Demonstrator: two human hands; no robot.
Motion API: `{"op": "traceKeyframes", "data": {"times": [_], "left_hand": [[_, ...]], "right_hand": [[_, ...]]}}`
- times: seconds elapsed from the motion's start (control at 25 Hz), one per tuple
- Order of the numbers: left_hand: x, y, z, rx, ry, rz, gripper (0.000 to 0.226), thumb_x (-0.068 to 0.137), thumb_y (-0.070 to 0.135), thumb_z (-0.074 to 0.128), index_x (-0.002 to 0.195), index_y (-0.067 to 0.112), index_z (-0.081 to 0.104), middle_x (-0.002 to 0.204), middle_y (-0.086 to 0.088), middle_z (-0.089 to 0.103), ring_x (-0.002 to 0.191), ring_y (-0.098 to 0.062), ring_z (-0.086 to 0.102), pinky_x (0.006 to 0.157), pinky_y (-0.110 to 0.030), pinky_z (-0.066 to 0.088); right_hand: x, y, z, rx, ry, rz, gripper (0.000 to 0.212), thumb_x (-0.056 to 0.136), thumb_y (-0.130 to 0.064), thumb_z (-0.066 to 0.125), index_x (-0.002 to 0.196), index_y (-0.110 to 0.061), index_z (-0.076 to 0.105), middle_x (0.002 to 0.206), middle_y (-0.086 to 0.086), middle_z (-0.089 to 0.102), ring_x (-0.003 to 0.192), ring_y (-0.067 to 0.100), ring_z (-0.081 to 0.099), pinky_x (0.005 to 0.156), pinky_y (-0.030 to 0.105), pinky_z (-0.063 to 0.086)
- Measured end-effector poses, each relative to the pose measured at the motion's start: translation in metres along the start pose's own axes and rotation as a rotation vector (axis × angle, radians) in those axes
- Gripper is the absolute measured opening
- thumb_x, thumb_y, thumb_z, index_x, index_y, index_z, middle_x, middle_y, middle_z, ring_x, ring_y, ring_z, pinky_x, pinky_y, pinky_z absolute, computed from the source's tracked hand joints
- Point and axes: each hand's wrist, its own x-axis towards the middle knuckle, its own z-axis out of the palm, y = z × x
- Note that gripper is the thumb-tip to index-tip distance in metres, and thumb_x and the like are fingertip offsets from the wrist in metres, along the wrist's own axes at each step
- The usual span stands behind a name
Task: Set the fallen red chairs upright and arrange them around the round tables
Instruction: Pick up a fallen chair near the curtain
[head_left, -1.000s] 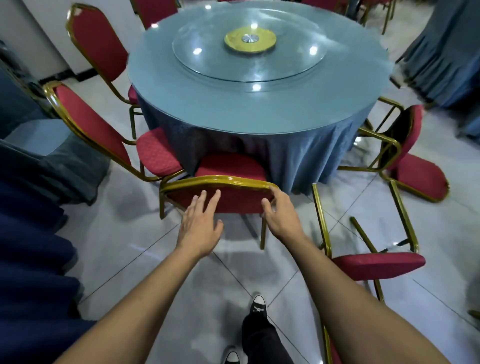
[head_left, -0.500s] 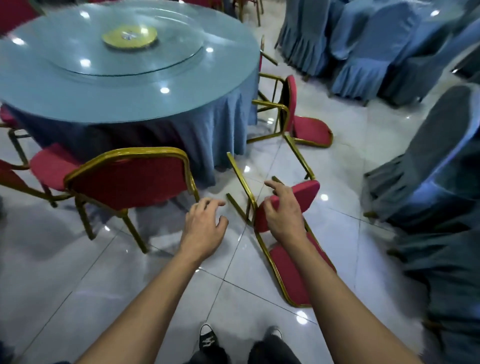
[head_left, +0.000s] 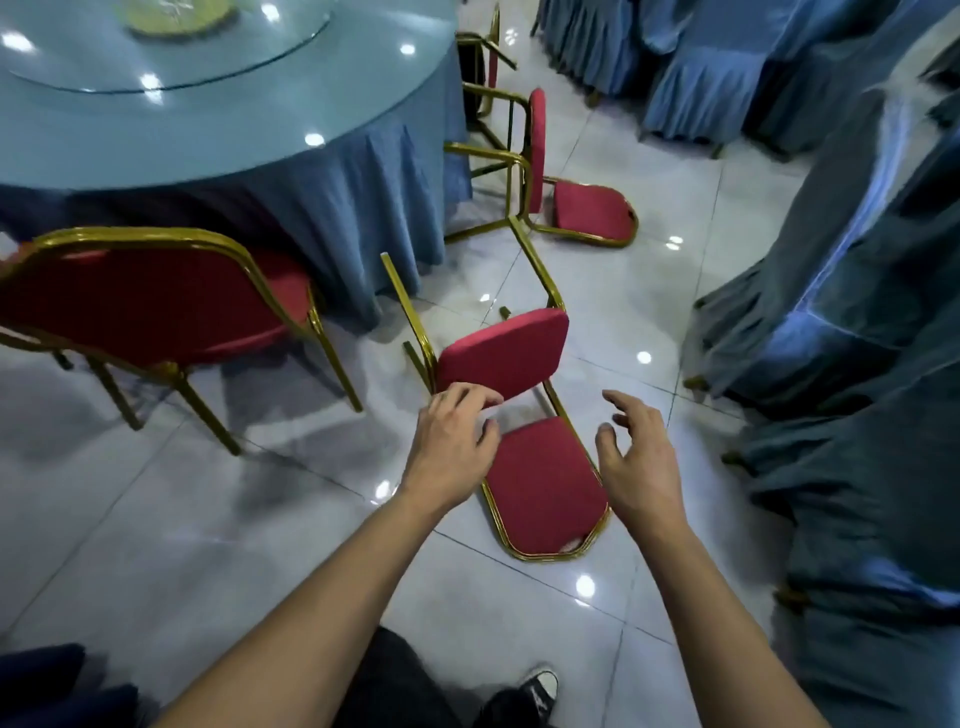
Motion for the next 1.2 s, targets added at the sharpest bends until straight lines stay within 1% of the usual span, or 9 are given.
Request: {"op": "traceKeyframes", "data": {"times": [0.12, 0.2, 0.32, 0.56, 0.72, 0.84, 0.96, 1.08, 1.2], "left_hand": [[-0.004, 0.028, 0.047, -0.016, -0.028, -0.043, 0.022, 0.094, 0.027, 0.051, 0.115, 0.029, 0.059, 0.116, 0.008, 0.056, 0.107, -0.013, 0.050, 0.096, -0.031, 0.039], [-0.008, 0.033, 0.074, -0.027, -0.035, -0.096, 0.022, 0.095, 0.026, 0.051, 0.115, 0.028, 0.059, 0.118, 0.007, 0.056, 0.109, -0.014, 0.050, 0.097, -0.031, 0.038], [-0.007, 0.027, 0.116, -0.042, -0.059, -0.215, 0.025, 0.096, 0.023, 0.051, 0.119, 0.027, 0.059, 0.124, 0.007, 0.055, 0.115, -0.015, 0.049, 0.102, -0.031, 0.036], [0.029, -0.005, 0.231, -0.065, -0.222, -0.306, 0.030, 0.096, 0.021, 0.051, 0.126, 0.025, 0.056, 0.127, 0.007, 0.054, 0.119, -0.017, 0.047, 0.105, -0.034, 0.037], [0.039, -0.066, 0.342, -0.090, -0.270, -0.452, 0.031, 0.094, 0.021, 0.051, 0.124, 0.028, 0.056, 0.124, 0.007, 0.054, 0.115, -0.014, 0.048, 0.099, -0.033, 0.040], [0.042, -0.130, 0.453, -0.121, -0.333, -0.591, 0.031, 0.095, 0.020, 0.054, 0.125, 0.029, 0.055, 0.125, 0.007, 0.054, 0.112, -0.010, 0.050, 0.094, -0.026, 0.039], [0.049, -0.192, 0.549, -0.146, -0.316, -0.726, 0.037, 0.095, 0.018, 0.055, 0.131, 0.026, 0.054, 0.126, -0.001, 0.055, 0.113, -0.018, 0.055, 0.095, -0.031, 0.044], [0.051, -0.265, 0.646, -0.091, -0.290, -0.832, 0.055, 0.095, 0.018, 0.054, 0.147, 0.028, 0.038, 0.136, -0.010, 0.046, 0.119, -0.029, 0.054, 0.104, -0.038, 0.043], [0.047, -0.331, 0.715, -0.095, -0.199, -1.036, 0.073, 0.097, 0.022, 0.054, 0.155, 0.041, 0.015, 0.146, -0.018, 0.035, 0.123, -0.040, 0.053, 0.108, -0.049, 0.043]], "right_hand": [[0.006, 0.057, -0.022, -0.015, -0.043, 0.059, 0.037, 0.098, -0.027, 0.051, 0.130, -0.045, 0.049, 0.126, -0.019, 0.048, 0.110, -0.005, 0.051, 0.082, 0.021, 0.038], [0.016, 0.084, -0.023, -0.028, -0.119, 0.066, 0.037, 0.098, -0.027, 0.051, 0.131, -0.044, 0.049, 0.124, -0.020, 0.047, 0.110, -0.006, 0.050, 0.082, 0.020, 0.038], [0.034, 0.121, -0.017, -0.067, -0.193, 0.075, 0.038, 0.098, -0.025, 0.051, 0.133, -0.040, 0.049, 0.124, -0.018, 0.048, 0.109, -0.005, 0.049, 0.086, 0.023, 0.039], [0.088, 0.233, 0.027, -0.123, -0.273, 0.150, 0.037, 0.097, -0.023, 0.051, 0.133, -0.034, 0.053, 0.121, -0.013, 0.052, 0.102, -0.003, 0.052, 0.087, 0.027, 0.044], [0.128, 0.343, 0.094, -0.171, -0.378, 0.158, 0.039, 0.094, -0.032, 0.047, 0.133, -0.033, 0.053, 0.120, -0.009, 0.053, 0.109, 0.004, 0.056, 0.086, 0.027, 0.041], [0.156, 0.449, 0.165, -0.209, -0.451, 0.208, 0.039, 0.094, -0.026, 0.051, 0.133, -0.030, 0.053, 0.122, -0.001, 0.056, 0.111, 0.011, 0.059, 0.086, 0.029, 0.042], [0.190, 0.546, 0.235, -0.257, -0.496, 0.207, 0.040, 0.095, -0.025, 0.055, 0.135, -0.027, 0.052, 0.122, 0.006, 0.058, 0.110, 0.019, 0.060, 0.087, 0.032, 0.043], [0.223, 0.643, 0.310, -0.337, -0.565, 0.184, 0.051, 0.096, -0.034, 0.056, 0.144, -0.025, 0.043, 0.126, 0.015, 0.056, 0.112, 0.029, 0.059, 0.086, 0.036, 0.043], [0.242, 0.720, 0.367, -0.369, -0.611, 0.232, 0.067, 0.096, -0.047, 0.054, 0.153, -0.027, 0.026, 0.135, 0.021, 0.051, 0.118, 0.037, 0.057, 0.095, 0.048, 0.048]]}}
